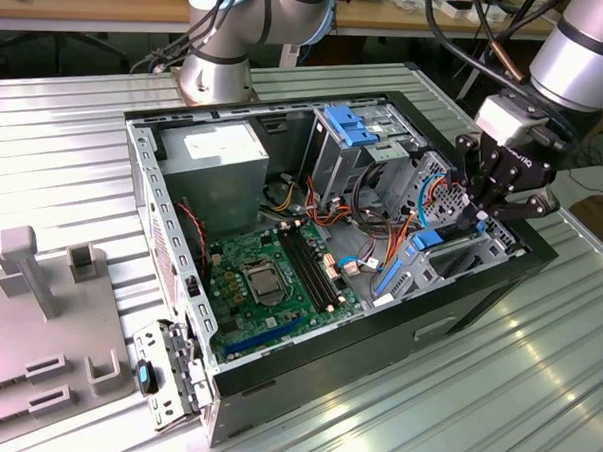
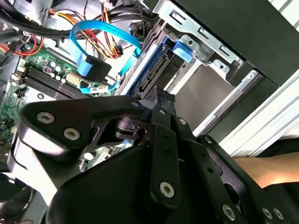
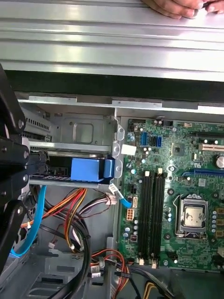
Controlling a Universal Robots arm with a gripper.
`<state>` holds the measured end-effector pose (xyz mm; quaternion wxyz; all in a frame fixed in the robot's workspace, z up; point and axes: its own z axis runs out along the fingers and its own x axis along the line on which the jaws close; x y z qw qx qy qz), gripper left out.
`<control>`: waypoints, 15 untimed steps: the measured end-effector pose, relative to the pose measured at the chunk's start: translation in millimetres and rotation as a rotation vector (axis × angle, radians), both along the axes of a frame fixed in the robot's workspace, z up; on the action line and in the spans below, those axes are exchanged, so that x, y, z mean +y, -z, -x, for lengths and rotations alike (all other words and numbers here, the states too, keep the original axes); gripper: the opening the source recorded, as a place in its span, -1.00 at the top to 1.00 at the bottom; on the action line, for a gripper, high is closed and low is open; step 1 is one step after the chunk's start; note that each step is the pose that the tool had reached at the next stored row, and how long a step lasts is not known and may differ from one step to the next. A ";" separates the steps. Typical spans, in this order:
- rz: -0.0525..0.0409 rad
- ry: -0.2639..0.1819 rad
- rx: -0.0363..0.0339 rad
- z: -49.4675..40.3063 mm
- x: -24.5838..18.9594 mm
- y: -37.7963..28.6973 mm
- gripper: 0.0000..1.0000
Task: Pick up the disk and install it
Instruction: 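Insert the first disk wire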
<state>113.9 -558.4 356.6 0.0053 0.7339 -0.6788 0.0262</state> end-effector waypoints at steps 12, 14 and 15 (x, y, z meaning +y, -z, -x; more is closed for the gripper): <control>0.0160 -0.010 0.0035 -13.4 3.5 -2.7 0.79; 0.0233 -0.013 0.0034 -14.1 5.4 -4.1 0.79; 0.0253 -0.015 0.0035 -14.6 6.0 -4.6 0.79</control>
